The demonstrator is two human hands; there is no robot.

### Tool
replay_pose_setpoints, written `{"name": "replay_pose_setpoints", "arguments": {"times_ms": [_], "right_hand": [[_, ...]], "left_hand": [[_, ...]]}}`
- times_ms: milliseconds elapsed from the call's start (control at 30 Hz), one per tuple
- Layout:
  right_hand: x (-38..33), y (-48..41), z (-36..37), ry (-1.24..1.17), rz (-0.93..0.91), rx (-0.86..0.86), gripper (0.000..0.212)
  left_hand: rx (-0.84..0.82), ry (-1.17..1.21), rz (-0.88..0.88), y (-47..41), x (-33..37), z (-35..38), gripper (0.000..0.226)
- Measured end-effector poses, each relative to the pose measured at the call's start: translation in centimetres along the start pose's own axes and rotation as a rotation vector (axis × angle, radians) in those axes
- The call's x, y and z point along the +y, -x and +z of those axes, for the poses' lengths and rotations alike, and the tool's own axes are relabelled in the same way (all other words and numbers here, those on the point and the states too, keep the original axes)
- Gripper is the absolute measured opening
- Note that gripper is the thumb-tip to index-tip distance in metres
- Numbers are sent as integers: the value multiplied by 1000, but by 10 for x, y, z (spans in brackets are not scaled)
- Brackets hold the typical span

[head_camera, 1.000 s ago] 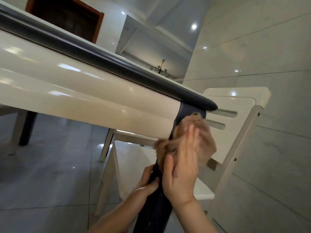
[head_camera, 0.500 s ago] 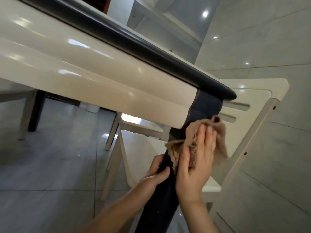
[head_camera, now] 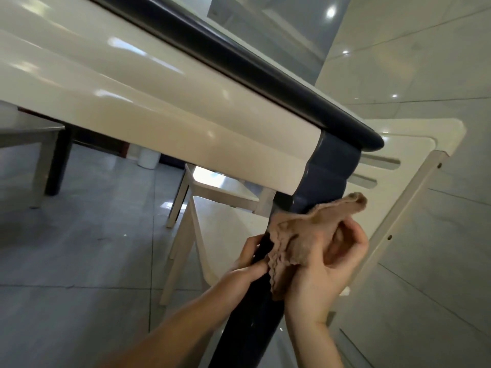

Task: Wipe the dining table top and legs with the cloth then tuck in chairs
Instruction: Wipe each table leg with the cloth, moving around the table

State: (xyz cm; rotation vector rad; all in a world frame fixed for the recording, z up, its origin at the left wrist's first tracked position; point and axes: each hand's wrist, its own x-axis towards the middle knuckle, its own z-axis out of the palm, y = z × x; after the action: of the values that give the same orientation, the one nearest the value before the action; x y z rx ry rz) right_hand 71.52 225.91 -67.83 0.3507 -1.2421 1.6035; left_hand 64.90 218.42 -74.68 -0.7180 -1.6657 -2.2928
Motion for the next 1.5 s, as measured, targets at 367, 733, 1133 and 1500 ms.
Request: {"name": "replay_pose_setpoints", "arguments": {"times_ms": [367, 733, 1133, 1500], "right_hand": [[-14, -71, 48, 640, -317, 21, 81], [12, -18, 17, 549, -126, -43, 75], [31, 20, -8, 591, -294, -189, 70], [-1, -41, 31, 613, -259, -61, 76]], "left_hand": [[-200, 137, -67, 32, 22, -9, 31], [-154, 121, -14, 24, 4, -9, 27], [-87, -247, 175, 12, -3, -6, 30], [-209, 243, 28, 27, 4, -12, 36]]}}
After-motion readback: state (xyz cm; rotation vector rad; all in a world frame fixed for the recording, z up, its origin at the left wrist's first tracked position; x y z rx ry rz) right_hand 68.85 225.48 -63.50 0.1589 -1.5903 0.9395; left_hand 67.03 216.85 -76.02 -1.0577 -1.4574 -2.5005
